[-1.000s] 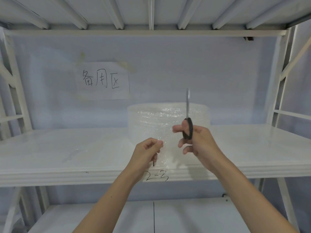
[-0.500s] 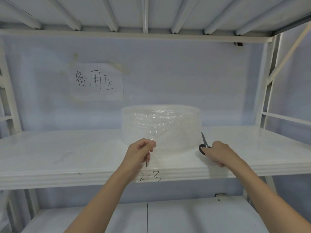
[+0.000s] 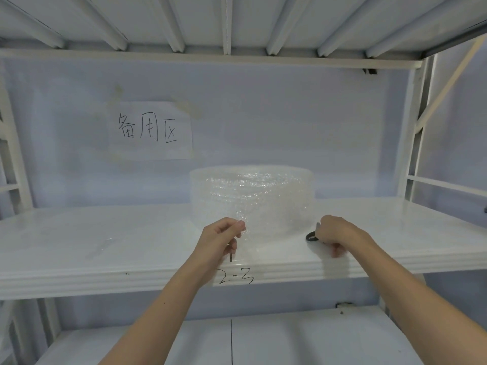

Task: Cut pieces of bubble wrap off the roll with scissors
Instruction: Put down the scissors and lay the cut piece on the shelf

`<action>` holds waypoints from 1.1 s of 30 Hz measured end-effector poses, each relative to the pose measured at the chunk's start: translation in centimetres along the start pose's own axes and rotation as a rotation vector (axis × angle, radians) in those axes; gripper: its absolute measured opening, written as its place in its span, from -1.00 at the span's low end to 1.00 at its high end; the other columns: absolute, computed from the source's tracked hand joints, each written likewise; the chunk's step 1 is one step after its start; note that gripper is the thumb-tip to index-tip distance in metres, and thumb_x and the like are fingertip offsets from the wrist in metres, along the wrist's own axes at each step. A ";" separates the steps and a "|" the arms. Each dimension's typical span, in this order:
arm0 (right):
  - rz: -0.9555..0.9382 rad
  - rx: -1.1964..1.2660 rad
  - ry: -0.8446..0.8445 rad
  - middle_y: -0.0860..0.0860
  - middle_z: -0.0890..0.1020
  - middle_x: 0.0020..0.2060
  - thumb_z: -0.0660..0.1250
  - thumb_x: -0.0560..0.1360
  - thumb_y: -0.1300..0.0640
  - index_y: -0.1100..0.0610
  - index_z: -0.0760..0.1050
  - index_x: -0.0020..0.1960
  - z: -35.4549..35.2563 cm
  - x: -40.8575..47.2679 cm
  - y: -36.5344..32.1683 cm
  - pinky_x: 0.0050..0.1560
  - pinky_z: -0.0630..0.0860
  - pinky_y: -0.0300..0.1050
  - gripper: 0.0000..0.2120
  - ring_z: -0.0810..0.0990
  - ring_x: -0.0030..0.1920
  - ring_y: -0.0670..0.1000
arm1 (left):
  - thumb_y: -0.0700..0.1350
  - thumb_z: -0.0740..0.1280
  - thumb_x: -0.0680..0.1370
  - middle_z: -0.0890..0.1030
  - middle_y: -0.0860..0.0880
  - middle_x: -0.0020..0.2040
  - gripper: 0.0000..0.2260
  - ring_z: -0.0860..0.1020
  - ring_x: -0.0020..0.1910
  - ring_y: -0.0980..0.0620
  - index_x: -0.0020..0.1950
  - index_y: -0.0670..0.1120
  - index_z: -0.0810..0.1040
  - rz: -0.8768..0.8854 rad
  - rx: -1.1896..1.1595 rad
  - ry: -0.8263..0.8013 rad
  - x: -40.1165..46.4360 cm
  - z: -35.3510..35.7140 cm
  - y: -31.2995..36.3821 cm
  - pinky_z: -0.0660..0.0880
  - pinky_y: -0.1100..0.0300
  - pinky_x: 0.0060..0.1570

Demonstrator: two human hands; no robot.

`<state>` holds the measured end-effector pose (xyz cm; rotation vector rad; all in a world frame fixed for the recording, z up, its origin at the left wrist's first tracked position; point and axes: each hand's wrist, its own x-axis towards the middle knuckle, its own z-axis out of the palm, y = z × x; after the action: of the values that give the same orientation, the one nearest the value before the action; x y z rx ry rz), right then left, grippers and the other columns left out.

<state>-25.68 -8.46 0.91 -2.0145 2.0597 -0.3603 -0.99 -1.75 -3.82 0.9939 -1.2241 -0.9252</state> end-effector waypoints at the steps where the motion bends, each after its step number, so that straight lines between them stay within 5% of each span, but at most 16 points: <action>1: -0.012 -0.060 0.066 0.06 0.42 -0.33 0.13 0.60 0.19 0.20 0.35 -0.22 0.3 -0.1 0.1 -0.40 0.36 -0.17 -0.77 0.44 -0.40 0.05 | -0.13 0.38 0.57 0.50 0.00 -0.26 -0.86 0.41 -0.46 0.07 -0.15 -0.17 0.63 0.001 0.001 -0.002 0.0 0.0 0.0 0.35 0.32 -0.50; 5: -0.074 -0.331 0.295 0.10 0.48 -0.05 0.21 0.57 0.15 0.17 0.49 0.02 1.7 -1.0 -0.2 -0.22 0.36 -0.13 -0.87 0.42 -0.19 0.11 | -0.12 0.39 0.56 0.51 -0.01 -0.25 -0.86 0.42 -0.45 0.05 -0.16 -0.15 0.64 -0.002 -0.005 0.004 0.0 -0.1 0.1 0.37 0.31 -0.46; 9: -0.323 -0.036 0.640 0.07 0.46 -0.24 0.14 0.58 0.09 0.18 0.34 -0.23 1.9 -2.9 -2.0 -0.30 0.37 -0.05 -0.75 0.43 -0.28 0.14 | -0.12 0.40 0.56 0.53 0.00 -0.25 -0.86 0.42 -0.44 0.04 -0.17 -0.15 0.65 0.007 -0.016 -0.004 -0.2 -0.5 0.4 0.41 0.27 -0.40; 11: -0.462 0.317 0.542 0.04 0.53 -0.35 0.17 0.54 0.00 0.16 0.38 -0.29 1.7 -4.6 -3.8 -0.27 0.43 -0.02 -0.70 0.50 -0.29 0.13 | -0.14 0.39 0.56 0.52 0.00 -0.26 -0.86 0.41 -0.44 0.03 -0.16 -0.16 0.64 0.014 -0.006 0.001 -0.5 -0.9 0.6 0.42 0.28 -0.40; 13: -0.534 0.524 0.374 0.03 0.64 -0.34 0.24 0.52 -0.03 0.12 0.51 -0.28 1.7 -6.5 -6.0 -0.23 0.47 -0.21 -0.71 0.58 -0.24 0.06 | -0.14 0.39 0.56 0.52 0.00 -0.26 -0.86 0.41 -0.45 0.03 -0.16 -0.16 0.64 0.015 -0.011 0.024 -0.7 -1.5 0.8 0.41 0.27 -0.40; 15: -0.573 0.566 0.224 0.05 0.70 -0.27 0.31 0.51 -0.03 0.14 0.62 -0.18 2.4 -7.4 -7.8 -0.14 0.52 -0.27 -0.74 0.65 -0.17 0.02 | -0.13 0.41 0.55 0.52 -0.01 -0.25 -0.87 0.40 -0.44 0.02 -0.17 -0.14 0.65 0.018 -0.029 0.043 -0.9 -2.2 1.0 0.40 0.23 -0.35; 18: -0.612 0.675 0.068 0.06 0.73 -0.20 0.39 0.47 -0.04 0.14 0.67 -0.07 3.7 -7.2 -9.7 0.01 0.63 -0.03 -0.75 0.70 -0.14 0.04 | -0.12 0.42 0.54 0.53 0.00 -0.26 -0.88 0.40 -0.43 0.02 -0.17 -0.12 0.66 0.027 -0.036 0.056 -1.2 -3.5 1.5 0.40 0.17 -0.29; 23: -0.611 0.911 -0.066 0.18 0.73 -0.20 0.40 0.49 0.19 0.28 0.64 -0.04 5.2 -7.2 -12.3 -0.12 0.65 -0.13 -0.84 0.70 -0.22 0.08 | -0.14 0.41 0.55 0.58 0.08 -0.30 -0.88 0.41 -0.41 0.03 -0.15 -0.15 0.65 0.031 -0.014 0.078 -1.6 -5.7 2.0 0.42 0.19 -0.28; 33: -0.553 1.025 -0.205 0.15 0.69 -0.31 0.38 0.46 0.29 0.28 0.62 -0.14 7.6 -5.9 -15.8 -0.22 0.61 -0.16 -0.94 0.63 -0.32 0.02 | -0.15 0.44 0.52 0.63 0.11 -0.22 -0.92 0.46 -0.41 0.05 -0.01 -0.11 0.68 0.081 0.126 0.134 -1.5 -9.1 2.2 0.46 0.23 -0.31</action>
<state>-8.08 -2.99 -0.89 -1.7417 0.8195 -0.9986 7.98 1.25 -2.75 1.0801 -1.2112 -0.7138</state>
